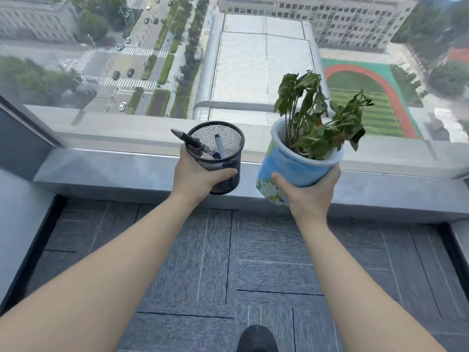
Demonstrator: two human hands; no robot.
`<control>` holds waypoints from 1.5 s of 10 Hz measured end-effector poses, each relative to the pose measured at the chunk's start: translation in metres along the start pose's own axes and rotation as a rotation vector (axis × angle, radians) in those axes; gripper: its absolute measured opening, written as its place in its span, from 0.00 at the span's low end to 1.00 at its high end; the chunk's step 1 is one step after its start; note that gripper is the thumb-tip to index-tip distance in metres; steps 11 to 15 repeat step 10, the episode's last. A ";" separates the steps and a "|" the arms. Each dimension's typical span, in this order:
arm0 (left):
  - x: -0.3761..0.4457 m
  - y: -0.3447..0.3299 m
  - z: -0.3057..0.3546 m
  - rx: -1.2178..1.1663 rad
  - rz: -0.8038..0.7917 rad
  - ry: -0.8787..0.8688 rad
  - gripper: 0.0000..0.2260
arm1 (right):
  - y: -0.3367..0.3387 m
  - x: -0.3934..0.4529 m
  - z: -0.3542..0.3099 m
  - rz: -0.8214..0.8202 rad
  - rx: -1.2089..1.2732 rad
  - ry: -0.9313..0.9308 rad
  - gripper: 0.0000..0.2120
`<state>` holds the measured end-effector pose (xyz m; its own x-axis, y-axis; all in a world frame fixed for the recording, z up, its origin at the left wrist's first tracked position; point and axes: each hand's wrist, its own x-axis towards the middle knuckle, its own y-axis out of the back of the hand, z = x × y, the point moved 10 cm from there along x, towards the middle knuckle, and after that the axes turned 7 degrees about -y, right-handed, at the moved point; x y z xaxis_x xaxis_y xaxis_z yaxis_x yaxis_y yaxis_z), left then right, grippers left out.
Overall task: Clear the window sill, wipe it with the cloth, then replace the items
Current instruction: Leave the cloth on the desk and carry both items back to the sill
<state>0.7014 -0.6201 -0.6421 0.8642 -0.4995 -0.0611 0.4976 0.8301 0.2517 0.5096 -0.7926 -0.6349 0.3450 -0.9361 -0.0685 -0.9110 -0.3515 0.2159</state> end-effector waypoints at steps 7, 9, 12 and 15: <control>0.084 -0.070 -0.179 0.074 -0.040 -0.028 0.42 | -0.088 0.089 0.190 -0.057 -0.033 -0.081 0.47; 0.076 -0.074 -0.181 0.045 -0.087 0.041 0.38 | -0.089 0.080 0.187 -0.111 -0.100 -0.182 0.55; 0.037 -0.056 -0.166 0.152 -0.121 0.092 0.42 | -0.065 0.042 0.174 -0.166 -0.135 -0.278 0.47; 0.037 -0.056 -0.166 0.152 -0.121 0.092 0.42 | -0.065 0.042 0.174 -0.166 -0.135 -0.278 0.47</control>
